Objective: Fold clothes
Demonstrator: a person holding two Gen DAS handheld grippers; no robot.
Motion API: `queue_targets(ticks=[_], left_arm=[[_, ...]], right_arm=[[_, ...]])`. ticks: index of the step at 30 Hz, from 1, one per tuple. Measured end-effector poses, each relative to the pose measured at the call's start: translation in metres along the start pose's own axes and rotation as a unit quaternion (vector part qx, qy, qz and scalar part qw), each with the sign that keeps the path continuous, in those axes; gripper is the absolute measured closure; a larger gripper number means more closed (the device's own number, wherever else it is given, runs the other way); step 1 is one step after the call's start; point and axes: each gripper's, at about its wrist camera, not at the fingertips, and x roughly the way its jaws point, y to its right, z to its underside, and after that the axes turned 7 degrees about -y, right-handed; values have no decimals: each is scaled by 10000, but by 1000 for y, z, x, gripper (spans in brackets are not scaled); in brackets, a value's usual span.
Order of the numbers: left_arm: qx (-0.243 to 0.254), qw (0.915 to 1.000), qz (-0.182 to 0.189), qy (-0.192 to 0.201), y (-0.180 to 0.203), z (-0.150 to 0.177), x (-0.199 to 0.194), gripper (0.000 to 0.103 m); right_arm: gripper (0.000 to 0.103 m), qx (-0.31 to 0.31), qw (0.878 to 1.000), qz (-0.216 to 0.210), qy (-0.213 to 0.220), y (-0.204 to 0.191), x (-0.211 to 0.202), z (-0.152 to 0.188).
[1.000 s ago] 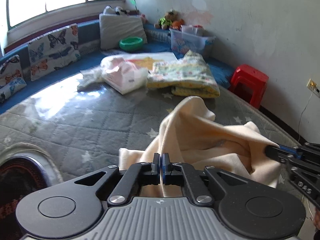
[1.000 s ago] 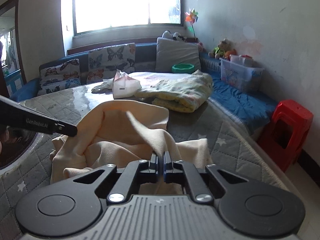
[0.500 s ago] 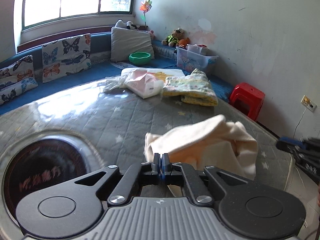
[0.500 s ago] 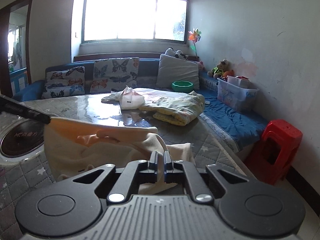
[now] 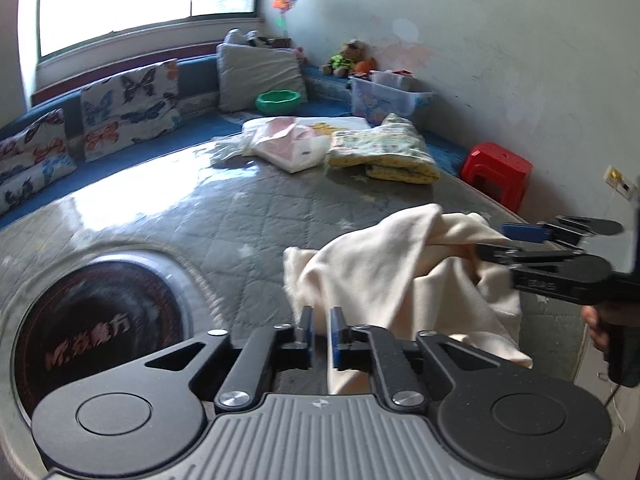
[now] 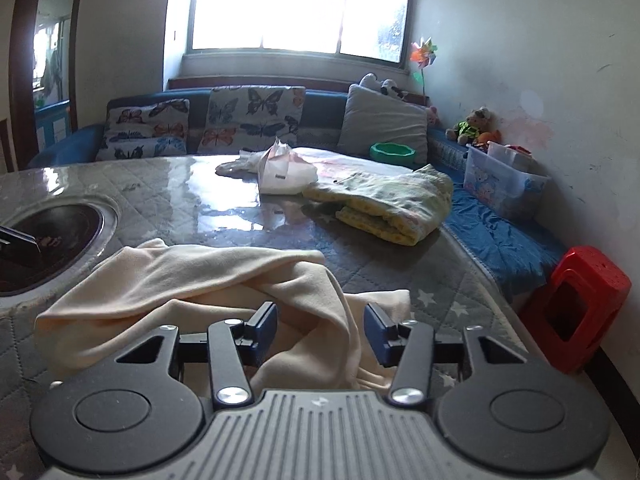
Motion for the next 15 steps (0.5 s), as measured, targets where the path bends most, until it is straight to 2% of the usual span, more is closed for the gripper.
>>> queue_targets(ticks=[5, 6, 8, 9, 10, 12, 15], left_arm=[[372, 9992, 104, -90, 22, -14, 26, 74], [448, 9988, 134, -138, 26, -17, 34, 72], [562, 9980, 156, -247, 32, -21, 50, 68], [599, 9976, 147, -308, 35, -22, 58, 68], [637, 9972, 138, -369, 38, -24, 65, 68], [688, 9966, 130, -435, 41, -24, 75, 68], [705, 9962, 194, -467, 40, -22, 79, 69]], right_arm=[[58, -47, 9999, 13, -156, 2, 18, 0], [61, -47, 9998, 24, -179, 2, 20, 0], [74, -30, 9997, 37, -221, 4, 23, 1], [85, -11, 9997, 36, -240, 5, 24, 1], [89, 34, 9997, 40, -233, 7, 23, 2], [95, 75, 9998, 88, -174, 11, 20, 3], [97, 12, 9997, 229, -14, 12, 11, 4]])
